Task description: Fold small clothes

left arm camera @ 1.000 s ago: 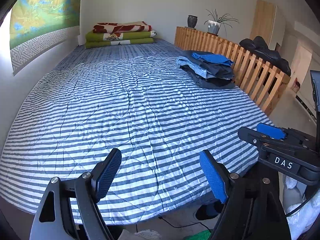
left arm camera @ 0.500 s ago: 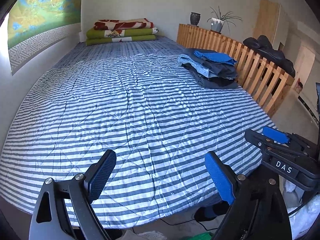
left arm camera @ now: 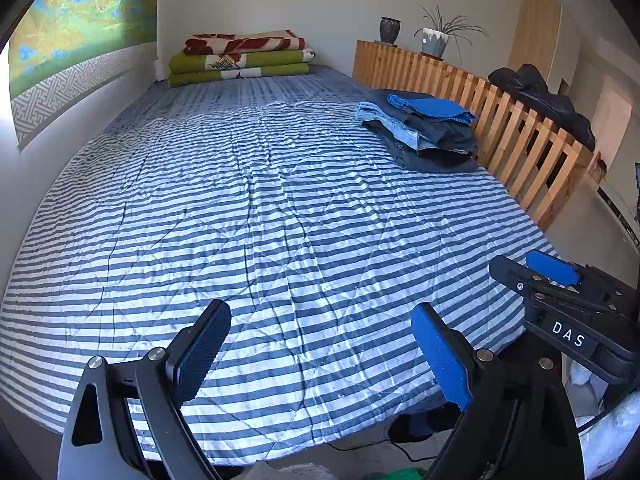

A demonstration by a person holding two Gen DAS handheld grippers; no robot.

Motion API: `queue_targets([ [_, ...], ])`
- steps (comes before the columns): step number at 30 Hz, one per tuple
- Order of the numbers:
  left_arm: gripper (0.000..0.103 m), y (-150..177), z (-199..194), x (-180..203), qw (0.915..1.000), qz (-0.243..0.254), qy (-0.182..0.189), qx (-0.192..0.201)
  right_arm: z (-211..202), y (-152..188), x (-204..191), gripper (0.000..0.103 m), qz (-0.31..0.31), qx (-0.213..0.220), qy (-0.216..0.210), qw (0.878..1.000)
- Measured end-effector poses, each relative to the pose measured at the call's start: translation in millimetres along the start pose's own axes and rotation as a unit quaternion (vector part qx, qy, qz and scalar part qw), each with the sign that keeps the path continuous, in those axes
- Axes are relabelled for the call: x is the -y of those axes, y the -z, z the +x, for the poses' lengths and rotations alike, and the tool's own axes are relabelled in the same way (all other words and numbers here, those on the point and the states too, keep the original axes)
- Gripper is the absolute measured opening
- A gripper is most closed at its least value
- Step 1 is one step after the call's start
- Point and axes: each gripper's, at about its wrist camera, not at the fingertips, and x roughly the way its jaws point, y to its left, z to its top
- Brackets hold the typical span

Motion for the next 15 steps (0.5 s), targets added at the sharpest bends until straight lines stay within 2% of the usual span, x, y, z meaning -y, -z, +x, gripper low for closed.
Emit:
queue_targets([
  [15, 0.095, 4.4, 8.7, -9.3, 0.9999, -0.014, -0.004, -0.003, 9.8, 3.2, -3.3, 0.052, -0.003, -0.012, 0.003, 1.000],
])
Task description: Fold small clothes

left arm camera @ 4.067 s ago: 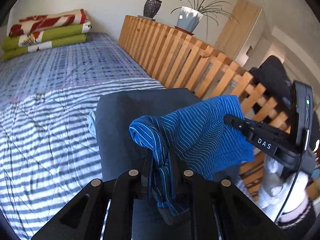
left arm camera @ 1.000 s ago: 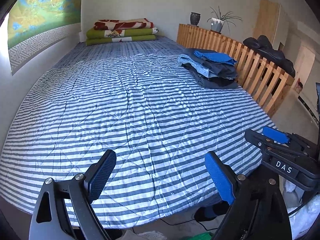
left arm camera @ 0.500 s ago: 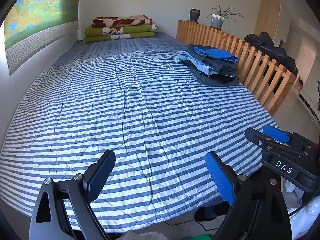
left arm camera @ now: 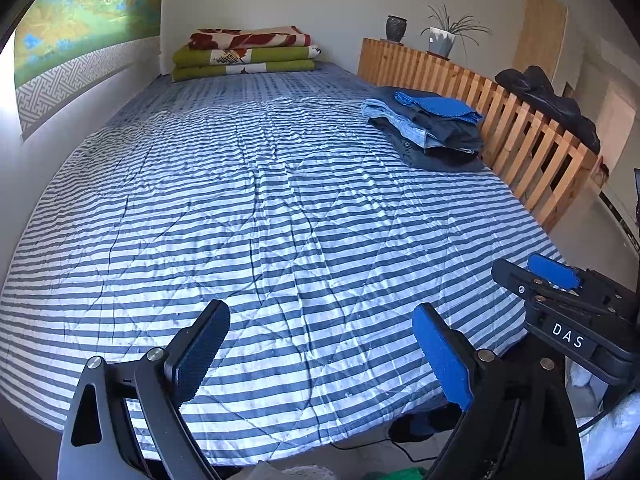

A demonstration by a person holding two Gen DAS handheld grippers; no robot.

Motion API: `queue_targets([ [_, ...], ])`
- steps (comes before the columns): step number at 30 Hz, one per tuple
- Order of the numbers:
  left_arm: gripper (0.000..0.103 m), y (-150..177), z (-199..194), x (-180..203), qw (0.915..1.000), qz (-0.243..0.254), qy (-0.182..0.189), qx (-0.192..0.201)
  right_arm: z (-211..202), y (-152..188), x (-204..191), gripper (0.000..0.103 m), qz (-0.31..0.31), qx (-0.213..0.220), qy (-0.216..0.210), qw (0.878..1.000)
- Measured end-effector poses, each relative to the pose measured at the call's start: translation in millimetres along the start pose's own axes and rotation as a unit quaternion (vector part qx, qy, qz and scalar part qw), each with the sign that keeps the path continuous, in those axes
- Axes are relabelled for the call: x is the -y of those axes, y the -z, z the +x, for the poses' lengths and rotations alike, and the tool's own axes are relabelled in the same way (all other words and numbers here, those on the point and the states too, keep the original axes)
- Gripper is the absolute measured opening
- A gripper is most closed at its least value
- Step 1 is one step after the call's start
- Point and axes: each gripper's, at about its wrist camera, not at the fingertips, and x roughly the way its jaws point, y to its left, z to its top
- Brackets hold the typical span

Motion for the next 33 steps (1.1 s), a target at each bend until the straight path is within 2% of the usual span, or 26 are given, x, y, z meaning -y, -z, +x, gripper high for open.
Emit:
queue_targets([
  [33, 0.095, 0.5, 1.8, 1.4, 1.0000, -0.002, 0.003, -0.003, 6.4, 2.7, -2.5, 0.052, 0.001, -0.013, -0.001, 1.000],
])
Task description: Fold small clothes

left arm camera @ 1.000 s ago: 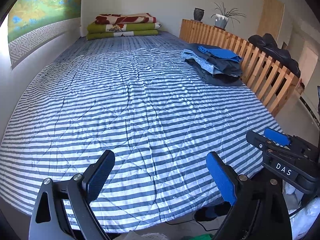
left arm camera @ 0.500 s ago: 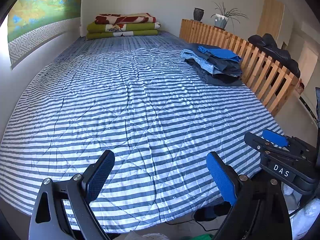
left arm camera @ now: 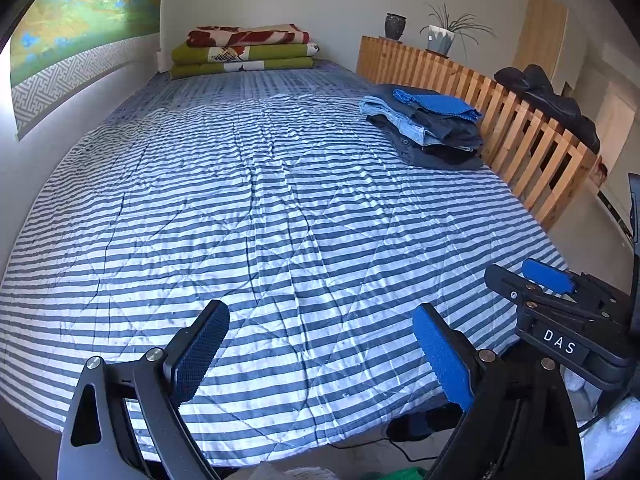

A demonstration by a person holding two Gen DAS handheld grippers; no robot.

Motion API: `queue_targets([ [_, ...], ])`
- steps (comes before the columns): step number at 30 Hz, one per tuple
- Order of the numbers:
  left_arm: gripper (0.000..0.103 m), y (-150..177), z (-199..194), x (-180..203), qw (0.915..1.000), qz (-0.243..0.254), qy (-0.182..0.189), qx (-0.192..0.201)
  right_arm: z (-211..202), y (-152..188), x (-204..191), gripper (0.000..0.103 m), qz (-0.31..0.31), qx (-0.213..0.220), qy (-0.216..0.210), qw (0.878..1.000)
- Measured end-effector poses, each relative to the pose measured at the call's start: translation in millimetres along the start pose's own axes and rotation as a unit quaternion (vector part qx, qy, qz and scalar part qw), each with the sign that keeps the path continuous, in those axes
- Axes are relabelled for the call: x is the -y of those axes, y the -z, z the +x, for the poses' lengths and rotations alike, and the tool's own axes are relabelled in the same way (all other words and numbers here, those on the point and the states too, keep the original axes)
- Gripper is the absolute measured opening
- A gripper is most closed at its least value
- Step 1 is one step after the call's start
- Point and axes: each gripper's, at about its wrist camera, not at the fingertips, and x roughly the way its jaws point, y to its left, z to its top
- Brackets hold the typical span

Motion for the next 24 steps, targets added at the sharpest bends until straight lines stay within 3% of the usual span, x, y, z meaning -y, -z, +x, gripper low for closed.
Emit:
queue_targets([
  [24, 0.096, 6, 17, -21, 0.9998, -0.016, -0.005, -0.012, 21, 5, -10, 0.052, -0.008, -0.023, -0.008, 1.000],
])
